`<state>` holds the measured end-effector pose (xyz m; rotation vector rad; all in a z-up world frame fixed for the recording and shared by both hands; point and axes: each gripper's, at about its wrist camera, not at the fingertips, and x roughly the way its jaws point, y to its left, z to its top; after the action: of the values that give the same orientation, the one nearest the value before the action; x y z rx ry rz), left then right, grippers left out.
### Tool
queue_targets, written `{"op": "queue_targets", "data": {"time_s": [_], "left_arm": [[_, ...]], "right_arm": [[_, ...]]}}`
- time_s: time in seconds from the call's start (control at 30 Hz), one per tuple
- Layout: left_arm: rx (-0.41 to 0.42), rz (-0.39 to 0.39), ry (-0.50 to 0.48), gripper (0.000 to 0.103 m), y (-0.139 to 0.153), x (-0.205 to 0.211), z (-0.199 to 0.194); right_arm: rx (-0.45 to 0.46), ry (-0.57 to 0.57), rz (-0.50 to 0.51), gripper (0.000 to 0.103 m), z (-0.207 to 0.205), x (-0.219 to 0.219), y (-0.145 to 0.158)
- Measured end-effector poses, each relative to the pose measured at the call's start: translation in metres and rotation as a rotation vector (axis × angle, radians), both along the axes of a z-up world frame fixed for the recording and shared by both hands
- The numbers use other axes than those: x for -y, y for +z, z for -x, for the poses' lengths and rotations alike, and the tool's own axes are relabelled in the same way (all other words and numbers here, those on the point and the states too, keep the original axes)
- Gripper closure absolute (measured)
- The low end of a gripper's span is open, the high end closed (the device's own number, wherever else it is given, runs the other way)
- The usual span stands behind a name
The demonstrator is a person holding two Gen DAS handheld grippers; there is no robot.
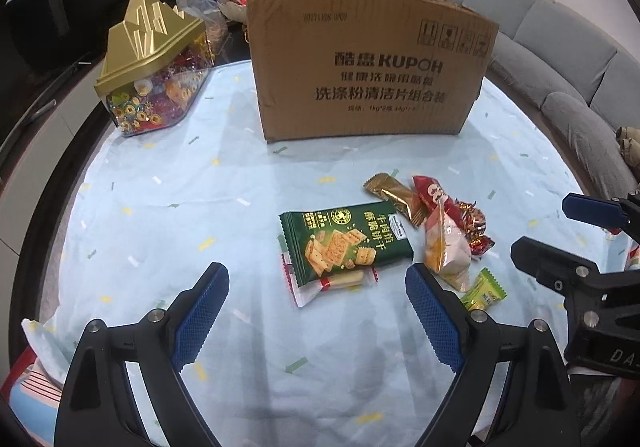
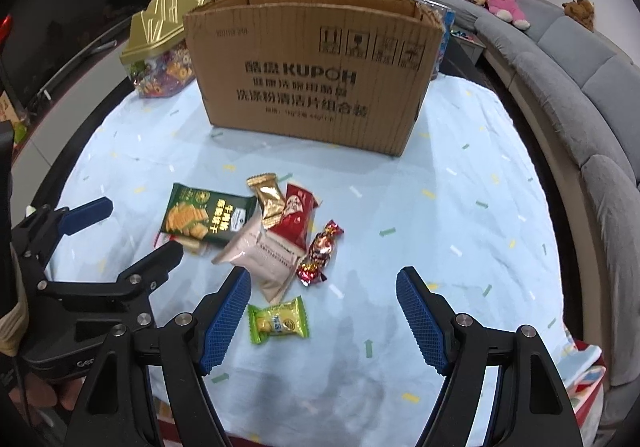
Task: Organize snacks
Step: 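Grasp the white-wrapped cake with the left tool while the right tool grasps the green-yellow candy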
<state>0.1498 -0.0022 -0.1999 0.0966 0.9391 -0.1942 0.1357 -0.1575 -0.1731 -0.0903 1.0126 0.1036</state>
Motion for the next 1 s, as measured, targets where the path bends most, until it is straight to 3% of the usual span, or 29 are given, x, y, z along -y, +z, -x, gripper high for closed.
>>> {"op": "queue_targets", "data": {"time_s": [0.6, 1.0], "left_arm": [[-0.032, -0.021, -0.005, 0.013, -0.025, 0.007, -0.011], [-0.064, -0.034, 0.011, 0.021, -0.040, 0.009, -0.019]], "right_arm": [[-0.128, 0.026, -0.041, 0.027, 0.002, -0.005, -0.039], [-0.153, 0.019, -0.047, 0.027, -0.004, -0.006, -0.052]]}}
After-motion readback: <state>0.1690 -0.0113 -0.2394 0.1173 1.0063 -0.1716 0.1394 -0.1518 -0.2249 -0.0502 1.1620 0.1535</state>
